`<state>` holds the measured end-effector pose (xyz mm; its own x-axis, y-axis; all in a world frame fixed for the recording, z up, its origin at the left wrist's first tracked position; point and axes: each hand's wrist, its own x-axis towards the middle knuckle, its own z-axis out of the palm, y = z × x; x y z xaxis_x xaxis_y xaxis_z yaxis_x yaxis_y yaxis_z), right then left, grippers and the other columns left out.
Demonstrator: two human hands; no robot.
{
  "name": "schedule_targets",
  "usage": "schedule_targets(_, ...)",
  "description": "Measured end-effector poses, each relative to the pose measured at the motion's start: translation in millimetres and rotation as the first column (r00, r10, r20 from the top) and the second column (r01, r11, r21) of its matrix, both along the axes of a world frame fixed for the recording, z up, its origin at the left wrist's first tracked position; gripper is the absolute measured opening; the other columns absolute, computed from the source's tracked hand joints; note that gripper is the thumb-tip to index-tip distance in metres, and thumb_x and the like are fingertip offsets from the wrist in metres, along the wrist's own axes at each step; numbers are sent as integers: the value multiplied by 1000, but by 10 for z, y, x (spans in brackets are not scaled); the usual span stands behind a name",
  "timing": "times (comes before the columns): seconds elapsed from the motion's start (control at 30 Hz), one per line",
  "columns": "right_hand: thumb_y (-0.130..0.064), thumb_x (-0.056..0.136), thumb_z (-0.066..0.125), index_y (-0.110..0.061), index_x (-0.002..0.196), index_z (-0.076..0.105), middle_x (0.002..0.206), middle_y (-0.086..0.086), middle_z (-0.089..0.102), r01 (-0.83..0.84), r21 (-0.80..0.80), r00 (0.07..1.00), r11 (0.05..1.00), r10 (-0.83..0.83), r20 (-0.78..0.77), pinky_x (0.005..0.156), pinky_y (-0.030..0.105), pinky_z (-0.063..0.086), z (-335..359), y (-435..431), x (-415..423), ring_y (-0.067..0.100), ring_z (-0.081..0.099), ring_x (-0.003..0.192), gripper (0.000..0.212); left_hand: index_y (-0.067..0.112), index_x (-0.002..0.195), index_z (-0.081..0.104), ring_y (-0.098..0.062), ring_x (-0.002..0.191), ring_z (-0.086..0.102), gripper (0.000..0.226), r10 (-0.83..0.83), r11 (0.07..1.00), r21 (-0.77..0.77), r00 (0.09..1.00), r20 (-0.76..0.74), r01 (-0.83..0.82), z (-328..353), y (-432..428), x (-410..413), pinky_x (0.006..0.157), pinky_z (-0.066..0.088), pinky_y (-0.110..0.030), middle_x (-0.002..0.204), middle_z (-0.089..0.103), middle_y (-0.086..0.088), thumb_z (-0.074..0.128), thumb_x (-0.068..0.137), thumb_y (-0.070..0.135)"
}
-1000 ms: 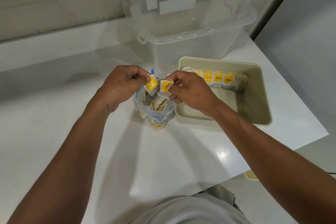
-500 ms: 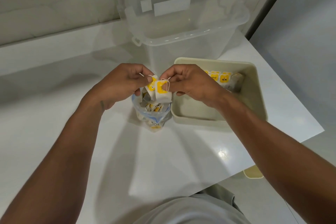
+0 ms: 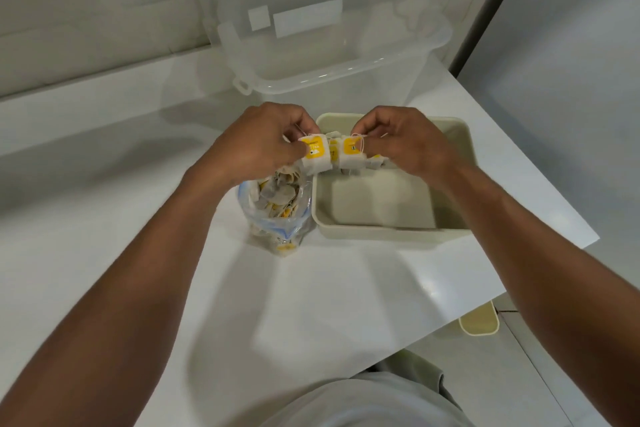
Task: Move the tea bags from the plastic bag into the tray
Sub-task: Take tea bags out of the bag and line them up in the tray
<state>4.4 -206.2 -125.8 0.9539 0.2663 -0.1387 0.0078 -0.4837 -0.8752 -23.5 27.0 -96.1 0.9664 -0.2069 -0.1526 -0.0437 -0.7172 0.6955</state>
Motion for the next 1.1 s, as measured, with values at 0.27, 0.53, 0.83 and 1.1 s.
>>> schedule_targets(0.27,-29,79,71,-32,80,67,77,-14,70,221,-352,970,910,-166,181,70,25,49,-100,-479,138,4,63,76,5,36,98,71,-16,100,61,15,-101,917,399,947,306,-31,-134,-481,178,73,46,-33,105,67,14,62,90,28)
schedule_targets(0.53,-25,82,67,-32,80,66,78,-15,61,15,-551,1000,834,-11,11,68,27,42,-393,-625,-8,12,61,86,7,38,86,68,-13,96,62,4,-172,905,412,976,135,103,-445,-870,333,81,52,-37,93,69,18,69,82,37)
schedule_targets(0.83,-30,84,67,-34,81,65,85,-13,61,35,-589,998,807,3,64,67,25,38,-602,-661,145,13,59,88,6,36,81,65,-16,92,63,6,-260,859,478,961,97,184,-708,-1046,523,67,40,-27,91,70,12,69,83,40)
schedule_targets(1.1,-25,89,56,-39,82,59,94,-12,62,63,-648,996,759,-9,86,74,29,48,-658,-584,395,17,61,90,16,38,85,65,-22,88,63,8,-229,855,505,960,162,119,-760,-1137,709,65,36,-28,92,67,6,66,81,31)
